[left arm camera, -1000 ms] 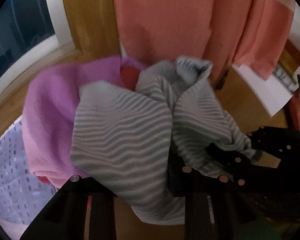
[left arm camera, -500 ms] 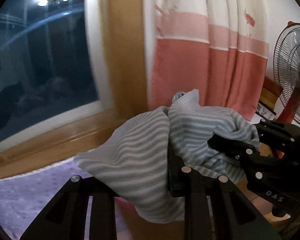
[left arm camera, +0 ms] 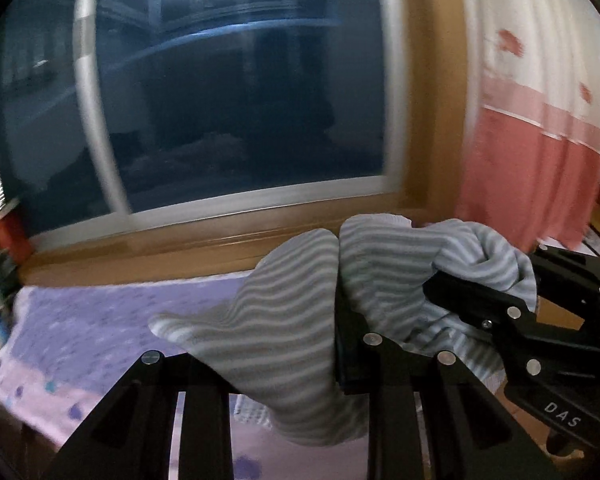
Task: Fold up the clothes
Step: 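Lift the striped garment with both grippers and carry it onto the bed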
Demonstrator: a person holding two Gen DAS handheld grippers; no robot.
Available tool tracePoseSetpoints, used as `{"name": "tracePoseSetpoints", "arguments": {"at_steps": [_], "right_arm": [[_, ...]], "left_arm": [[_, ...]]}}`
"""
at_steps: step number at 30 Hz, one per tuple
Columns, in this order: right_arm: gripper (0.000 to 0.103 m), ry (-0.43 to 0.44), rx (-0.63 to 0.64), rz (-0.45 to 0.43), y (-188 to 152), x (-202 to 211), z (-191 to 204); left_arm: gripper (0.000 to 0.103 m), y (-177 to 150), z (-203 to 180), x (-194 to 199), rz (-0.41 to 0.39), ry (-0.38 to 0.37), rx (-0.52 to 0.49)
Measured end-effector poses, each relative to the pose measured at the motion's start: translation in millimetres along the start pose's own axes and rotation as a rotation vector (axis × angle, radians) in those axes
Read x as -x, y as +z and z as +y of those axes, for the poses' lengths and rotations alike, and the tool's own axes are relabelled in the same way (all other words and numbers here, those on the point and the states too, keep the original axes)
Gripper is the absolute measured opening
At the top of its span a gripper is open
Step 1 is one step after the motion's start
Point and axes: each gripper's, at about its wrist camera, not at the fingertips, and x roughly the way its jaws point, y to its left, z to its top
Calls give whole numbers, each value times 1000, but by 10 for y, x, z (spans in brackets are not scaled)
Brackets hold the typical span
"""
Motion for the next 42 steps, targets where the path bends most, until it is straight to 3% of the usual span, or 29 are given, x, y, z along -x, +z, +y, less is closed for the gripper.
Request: {"name": "tracePoseSetpoints", "arguments": {"at_steps": [9, 13, 15, 19, 24, 29, 34, 39, 42], "right_arm": [[20, 182, 74, 6, 322, -991, 994], [20, 235, 72, 43, 349, -1546, 1312], [20, 241, 67, 87, 303, -1841, 1469], [20, 243, 30, 215, 111, -2369, 1722], [21, 234, 20, 414, -264, -2935, 2005], [24, 194, 50, 491, -385, -3142, 2216], [34, 111, -48, 555, -473, -3220, 2237], [36, -34, -114, 527, -440, -2997, 2285], [47, -128, -176, 484, -399, -2761, 2302]], "left_arm": [[26, -180, 1130, -75, 15, 230, 85], [26, -327, 1679, -297, 51, 279, 93], [27, -406, 1962, -495, 113, 286, 117], [27, -631, 2442, -931, 261, 245, 152], [28, -968, 2843, -1375, 385, 220, 170], [28, -1143, 2969, -1594, 469, 161, 154], [32, -1168, 3052, -1677, 492, 110, 93], [32, -1113, 3073, -1591, 461, 19, 36], [32, -995, 3145, -1503, 434, -50, 1]]}}
